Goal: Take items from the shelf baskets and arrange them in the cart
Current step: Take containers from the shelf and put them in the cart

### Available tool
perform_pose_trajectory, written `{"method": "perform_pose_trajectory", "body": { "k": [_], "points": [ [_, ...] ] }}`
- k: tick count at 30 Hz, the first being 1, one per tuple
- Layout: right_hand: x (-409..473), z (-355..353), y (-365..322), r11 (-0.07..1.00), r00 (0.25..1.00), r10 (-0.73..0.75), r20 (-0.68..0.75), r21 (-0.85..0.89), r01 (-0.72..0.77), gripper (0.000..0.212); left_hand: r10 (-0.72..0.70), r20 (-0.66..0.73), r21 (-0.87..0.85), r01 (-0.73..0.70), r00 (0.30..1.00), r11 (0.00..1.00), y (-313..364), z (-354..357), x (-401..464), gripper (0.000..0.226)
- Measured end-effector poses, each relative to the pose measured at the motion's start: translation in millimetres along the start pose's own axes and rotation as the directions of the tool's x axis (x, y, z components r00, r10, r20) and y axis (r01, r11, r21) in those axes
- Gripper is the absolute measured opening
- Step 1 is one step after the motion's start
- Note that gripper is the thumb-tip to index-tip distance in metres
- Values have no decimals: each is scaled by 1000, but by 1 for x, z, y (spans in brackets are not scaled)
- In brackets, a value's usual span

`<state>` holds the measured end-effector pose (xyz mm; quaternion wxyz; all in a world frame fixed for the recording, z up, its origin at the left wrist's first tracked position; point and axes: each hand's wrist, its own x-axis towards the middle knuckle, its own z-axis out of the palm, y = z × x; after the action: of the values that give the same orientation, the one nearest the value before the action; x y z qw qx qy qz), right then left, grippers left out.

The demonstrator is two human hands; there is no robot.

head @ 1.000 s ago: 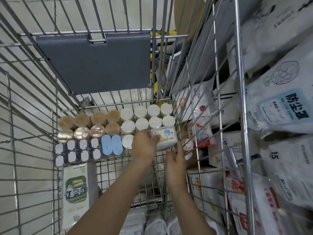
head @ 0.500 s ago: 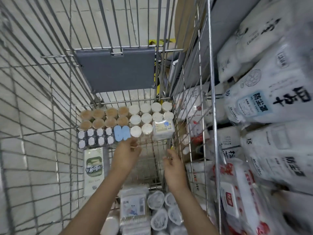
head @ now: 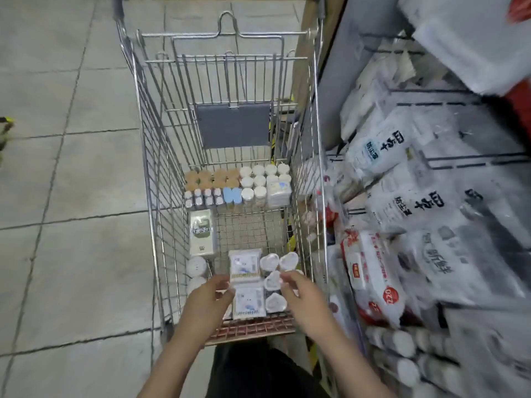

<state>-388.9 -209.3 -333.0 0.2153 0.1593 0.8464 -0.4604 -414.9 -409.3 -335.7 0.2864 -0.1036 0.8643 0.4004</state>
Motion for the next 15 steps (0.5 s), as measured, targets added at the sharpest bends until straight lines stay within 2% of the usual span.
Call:
{"method": "perform_pose_trajectory", "body": {
  "k": [4,8,11,15],
  "points": [
    [-73,-10,5,997,994,41,-99,74,-34,21,82,61,11,-83,995,996,2,-12,-49,34],
    [-140,-17,16,979,953,149,-265,174,-105,19,209,199,112,-234,957,966,8,-30,-72,29],
    [-190,-8,20,961,864,232,-447,243,-132,17,279,322,176,-347,905,921,18,-46,-79,26],
    [-244,23,15,925,741,352,-572,332,-183,14,387,409,212,-499,826,840,28,-64,-92,14]
  ]
}}
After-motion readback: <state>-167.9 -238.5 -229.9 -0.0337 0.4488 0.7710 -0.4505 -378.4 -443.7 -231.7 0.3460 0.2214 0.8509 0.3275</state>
